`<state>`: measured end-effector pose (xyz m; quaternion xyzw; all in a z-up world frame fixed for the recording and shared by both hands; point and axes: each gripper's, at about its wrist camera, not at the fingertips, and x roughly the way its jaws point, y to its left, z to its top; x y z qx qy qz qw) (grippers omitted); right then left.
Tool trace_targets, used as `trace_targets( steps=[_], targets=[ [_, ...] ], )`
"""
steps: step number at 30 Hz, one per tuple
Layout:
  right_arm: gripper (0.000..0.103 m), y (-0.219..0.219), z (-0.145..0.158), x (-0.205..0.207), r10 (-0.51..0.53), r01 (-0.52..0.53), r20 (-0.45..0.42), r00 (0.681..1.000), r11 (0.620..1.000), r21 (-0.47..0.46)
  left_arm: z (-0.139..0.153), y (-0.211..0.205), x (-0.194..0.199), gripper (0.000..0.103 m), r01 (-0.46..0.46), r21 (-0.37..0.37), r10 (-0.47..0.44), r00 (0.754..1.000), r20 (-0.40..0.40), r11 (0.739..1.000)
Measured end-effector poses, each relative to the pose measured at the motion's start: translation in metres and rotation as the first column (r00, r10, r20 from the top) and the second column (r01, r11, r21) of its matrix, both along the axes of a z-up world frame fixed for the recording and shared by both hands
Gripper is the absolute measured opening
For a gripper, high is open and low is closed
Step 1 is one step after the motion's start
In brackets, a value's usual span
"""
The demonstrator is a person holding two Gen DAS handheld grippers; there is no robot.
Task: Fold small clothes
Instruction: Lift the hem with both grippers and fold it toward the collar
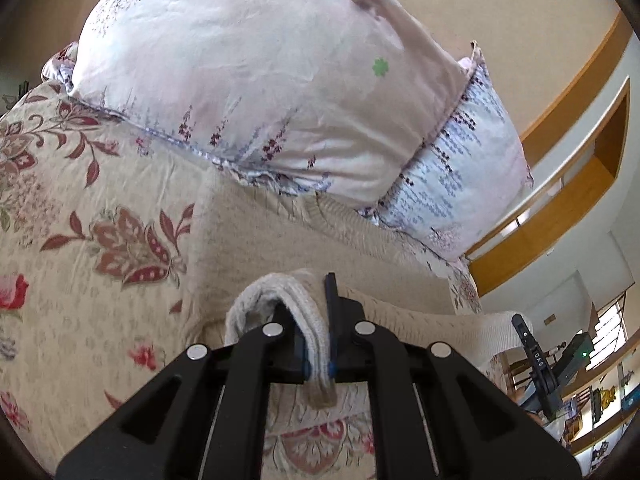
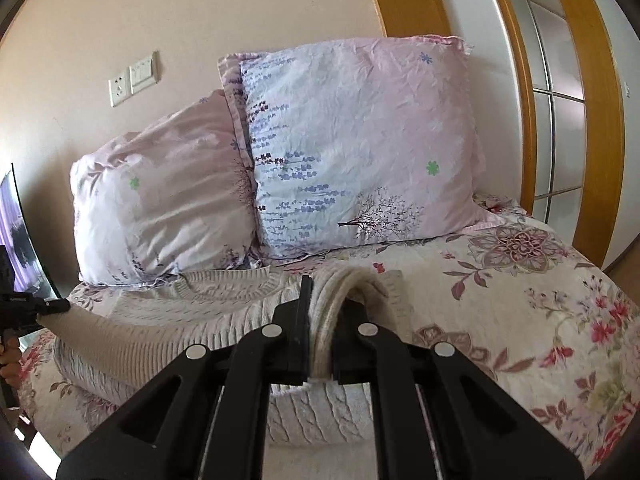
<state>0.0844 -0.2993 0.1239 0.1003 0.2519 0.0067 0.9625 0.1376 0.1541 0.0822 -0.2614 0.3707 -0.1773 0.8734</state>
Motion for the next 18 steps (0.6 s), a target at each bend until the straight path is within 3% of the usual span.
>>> trace_targets(
  steps=[9,18],
  targets=[
    [0.007,-0.002,-0.002,0.035,0.004,-0.004,-0.043,0.999,1.0,0.005,0.0,0.0,0.029,0.006,-0.035,-0.009,0.035,0.999,-0.004,0.999],
    [0.007,-0.017,-0.03,0.096,0.034,-0.012,-0.164,0.986,0.991,0.13,-0.016,0.004,0.064,0.006,-0.085,-0.061,0.082,0.996,-0.045,0.995]
  ],
)
